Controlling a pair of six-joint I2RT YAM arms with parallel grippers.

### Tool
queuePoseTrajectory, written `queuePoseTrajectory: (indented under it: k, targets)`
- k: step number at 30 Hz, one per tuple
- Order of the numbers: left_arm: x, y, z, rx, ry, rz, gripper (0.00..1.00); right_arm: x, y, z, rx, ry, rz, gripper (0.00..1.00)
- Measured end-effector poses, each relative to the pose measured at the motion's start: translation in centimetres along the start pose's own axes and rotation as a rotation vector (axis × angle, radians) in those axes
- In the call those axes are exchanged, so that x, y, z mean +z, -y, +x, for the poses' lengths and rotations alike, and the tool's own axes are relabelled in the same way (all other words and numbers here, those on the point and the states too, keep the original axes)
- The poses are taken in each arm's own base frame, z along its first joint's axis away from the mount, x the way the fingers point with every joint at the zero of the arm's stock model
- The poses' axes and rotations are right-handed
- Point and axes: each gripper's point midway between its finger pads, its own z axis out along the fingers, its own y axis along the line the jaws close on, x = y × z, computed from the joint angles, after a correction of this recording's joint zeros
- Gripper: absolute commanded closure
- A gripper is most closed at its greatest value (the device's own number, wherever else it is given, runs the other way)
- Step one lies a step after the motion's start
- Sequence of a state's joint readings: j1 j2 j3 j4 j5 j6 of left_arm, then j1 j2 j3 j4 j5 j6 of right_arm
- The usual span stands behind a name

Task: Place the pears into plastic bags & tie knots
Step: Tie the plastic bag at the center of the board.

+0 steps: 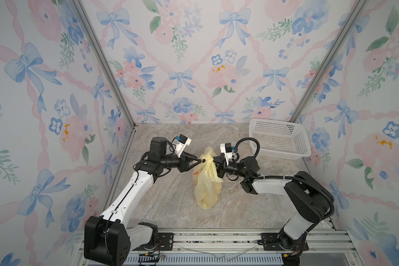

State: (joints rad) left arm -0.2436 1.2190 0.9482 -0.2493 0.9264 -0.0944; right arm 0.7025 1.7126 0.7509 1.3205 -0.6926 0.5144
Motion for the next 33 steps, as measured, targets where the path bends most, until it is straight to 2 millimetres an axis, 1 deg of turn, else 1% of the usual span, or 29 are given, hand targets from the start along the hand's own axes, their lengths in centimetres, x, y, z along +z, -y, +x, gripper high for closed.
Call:
queuePoseTrajectory:
  k: [3,8,13,15,18,19,22,23,24,25,26,29,33]
  targets:
    - [0.1,0.2,0.1,0.0,-0.008,0.004,0.6,0.2,0.0,0.5,0.023,-0.015,-0.015,0.99]
    - [0.0,0.7,-0.9,0.024,0.004,0.015,0.62,1.0,-0.2,0.6,0.039,-0.019,-0.044,0.99]
    - [1.2,1.7,-1.9,0.048,-0.01,0.071,0.51,2.1,-1.2,0.8,0.042,-0.037,-0.103,0.99]
    - [1.8,2.0,-2.1,0.054,-0.018,0.092,0.51,2.3,-1.4,0.8,0.04,-0.04,-0.113,0.99]
    - [2.5,2.5,-2.3,0.067,-0.024,0.114,0.51,2.4,-1.2,0.7,0.031,-0.032,-0.101,0.99]
    - [2.7,2.7,-2.4,0.075,-0.023,0.12,0.5,2.4,-1.1,0.6,0.023,-0.026,-0.092,0.99]
    - [3.1,3.1,-2.5,0.093,-0.02,0.136,0.45,2.3,-0.6,0.4,0.0,-0.007,-0.059,0.99]
    - [3.2,3.3,-2.5,0.097,-0.02,0.14,0.42,2.3,-0.5,0.4,-0.009,-0.002,-0.048,0.99]
    - [3.3,3.3,-2.5,0.1,-0.02,0.143,0.36,2.1,-0.4,0.2,-0.019,0.005,-0.036,0.99]
    - [3.3,3.4,-2.5,0.1,-0.018,0.144,0.29,2.0,-0.4,0.1,-0.029,0.013,-0.024,0.99]
    - [3.3,3.5,-2.5,0.101,-0.018,0.145,0.25,2.0,-0.4,-0.3,-0.039,0.025,-0.011,0.99]
    - [3.5,3.9,-1.4,0.094,-0.037,0.157,0.23,1.8,-0.5,-2.2,-0.079,0.079,0.024,0.99]
    - [3.8,4.3,0.3,0.071,-0.07,0.19,0.21,1.4,-1.3,-5.2,-0.132,0.152,0.053,0.99]
